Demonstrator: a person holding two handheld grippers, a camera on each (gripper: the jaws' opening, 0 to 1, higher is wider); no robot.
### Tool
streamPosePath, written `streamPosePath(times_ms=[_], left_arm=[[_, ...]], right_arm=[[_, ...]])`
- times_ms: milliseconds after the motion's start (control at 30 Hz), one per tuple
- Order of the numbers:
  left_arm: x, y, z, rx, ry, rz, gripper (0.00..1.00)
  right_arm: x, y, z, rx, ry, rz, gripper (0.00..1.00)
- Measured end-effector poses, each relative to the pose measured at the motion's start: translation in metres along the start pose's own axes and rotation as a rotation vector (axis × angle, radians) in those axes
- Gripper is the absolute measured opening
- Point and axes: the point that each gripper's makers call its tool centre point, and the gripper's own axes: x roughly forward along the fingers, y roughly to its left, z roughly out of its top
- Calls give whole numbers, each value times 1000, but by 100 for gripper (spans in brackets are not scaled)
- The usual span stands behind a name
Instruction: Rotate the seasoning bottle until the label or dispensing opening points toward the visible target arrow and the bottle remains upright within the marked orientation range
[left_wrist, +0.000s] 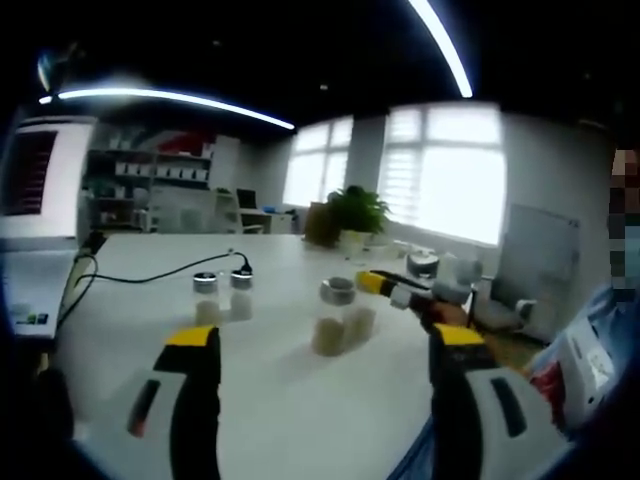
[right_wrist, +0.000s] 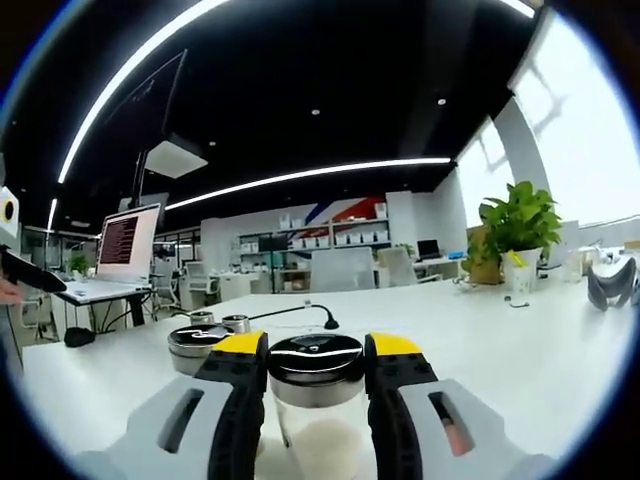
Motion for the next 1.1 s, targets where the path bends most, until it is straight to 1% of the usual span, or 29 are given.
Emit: streamPosePath(times_ms=[233,333,367,400,533,600,667,700,733,833,967,1033,1100], left_arm=[[2,-1,-1,2,4,-4,91],[2,0,-2,1,5,-2,91],[2,0,-2,0,5,-2,91],[1,0,-1,1,4,-1,91],[1,0,0,1,0,-1,91],[1,1,-3,-3,10,2,91],[1,3,-3,-5,10,7,91],[1,3,-3,-6,9,8,91],[1,3,-3,-7,8,9,91],[2,3,-4,-8,12,8,91],[3,2,-4,-9,17,8,91],[4,1,-4,-7,18,4,91],[4,0,-4,-7,19,1,91]], right_arm=[[2,1,-1,-10,11,31,38],[3,1,-1,-16,10,65,37],[4,3,-1,-26,5,99,37],[5,3,-1,-12,-4,113,37],[5,3,-1,-17,12,144,37],[5,4,-1,-21,21,163,37],[5,6,-2,-1,33,211,37],[5,6,-3,21,50,242,37],[5,5,-2,10,57,256,37],[5,6,-2,15,77,300,37],[5,6,-3,20,85,352,37],[4,8,-3,25,88,398,37],[4,7,-3,32,92,419,38]])
